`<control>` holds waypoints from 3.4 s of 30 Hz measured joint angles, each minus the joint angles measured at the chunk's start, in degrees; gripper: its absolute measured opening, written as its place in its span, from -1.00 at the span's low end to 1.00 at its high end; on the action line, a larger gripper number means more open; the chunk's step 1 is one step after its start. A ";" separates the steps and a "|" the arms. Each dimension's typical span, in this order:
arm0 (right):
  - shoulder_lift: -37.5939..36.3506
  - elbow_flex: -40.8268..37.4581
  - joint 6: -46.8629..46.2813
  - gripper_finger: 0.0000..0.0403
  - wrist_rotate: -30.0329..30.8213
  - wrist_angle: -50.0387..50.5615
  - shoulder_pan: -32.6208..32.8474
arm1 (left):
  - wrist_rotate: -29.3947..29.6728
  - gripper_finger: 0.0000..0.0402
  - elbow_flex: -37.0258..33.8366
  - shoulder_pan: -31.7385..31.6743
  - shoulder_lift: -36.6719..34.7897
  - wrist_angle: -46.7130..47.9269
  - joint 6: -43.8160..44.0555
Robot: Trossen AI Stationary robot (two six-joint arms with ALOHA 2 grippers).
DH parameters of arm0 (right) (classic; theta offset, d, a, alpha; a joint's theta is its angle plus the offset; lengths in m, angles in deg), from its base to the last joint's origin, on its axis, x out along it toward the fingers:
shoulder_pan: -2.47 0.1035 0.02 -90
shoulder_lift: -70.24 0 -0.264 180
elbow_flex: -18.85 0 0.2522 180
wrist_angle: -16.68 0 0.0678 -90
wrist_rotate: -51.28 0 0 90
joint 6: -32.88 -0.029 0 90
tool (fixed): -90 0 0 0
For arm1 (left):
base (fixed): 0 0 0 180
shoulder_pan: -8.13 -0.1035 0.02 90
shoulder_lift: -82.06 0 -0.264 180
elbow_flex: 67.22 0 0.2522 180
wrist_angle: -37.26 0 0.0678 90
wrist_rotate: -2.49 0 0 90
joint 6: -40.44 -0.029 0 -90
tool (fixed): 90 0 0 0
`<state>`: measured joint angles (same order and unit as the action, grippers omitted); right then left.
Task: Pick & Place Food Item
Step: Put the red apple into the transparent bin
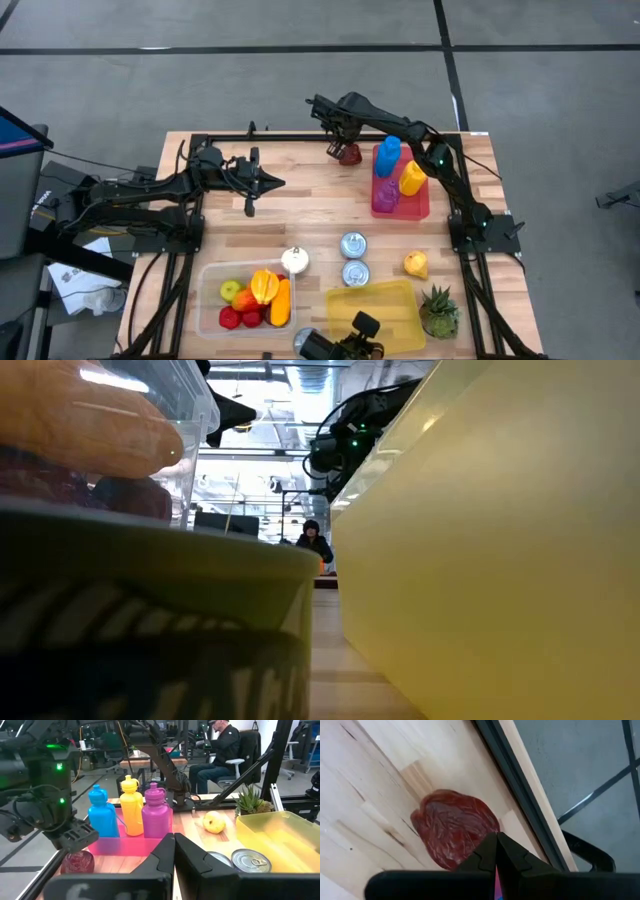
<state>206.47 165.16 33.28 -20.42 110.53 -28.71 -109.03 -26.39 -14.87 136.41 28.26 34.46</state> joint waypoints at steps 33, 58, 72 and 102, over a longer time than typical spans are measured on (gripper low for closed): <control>-2.24 1.33 17.60 -1.00 -16.79 4.92 11.20 | -0.04 -0.99 0.02 0.00 0.02 2.20 0.19; -10.35 0.96 22.24 -1.00 -41.00 -83.44 29.29 | -0.02 -1.00 0.04 -0.22 -8.51 14.49 0.07; -5.84 1.17 26.00 -1.00 -32.87 -99.36 34.07 | -5.94 -1.00 0.07 -2.57 -7.92 17.48 -2.92; -30.57 -47.75 43.09 -1.00 -7.66 -125.07 49.88 | -5.51 -1.00 0.04 -2.82 -7.75 16.50 -1.42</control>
<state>175.89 117.41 76.37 -28.08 -14.54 21.18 -114.53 -26.34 -17.69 128.66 44.76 33.04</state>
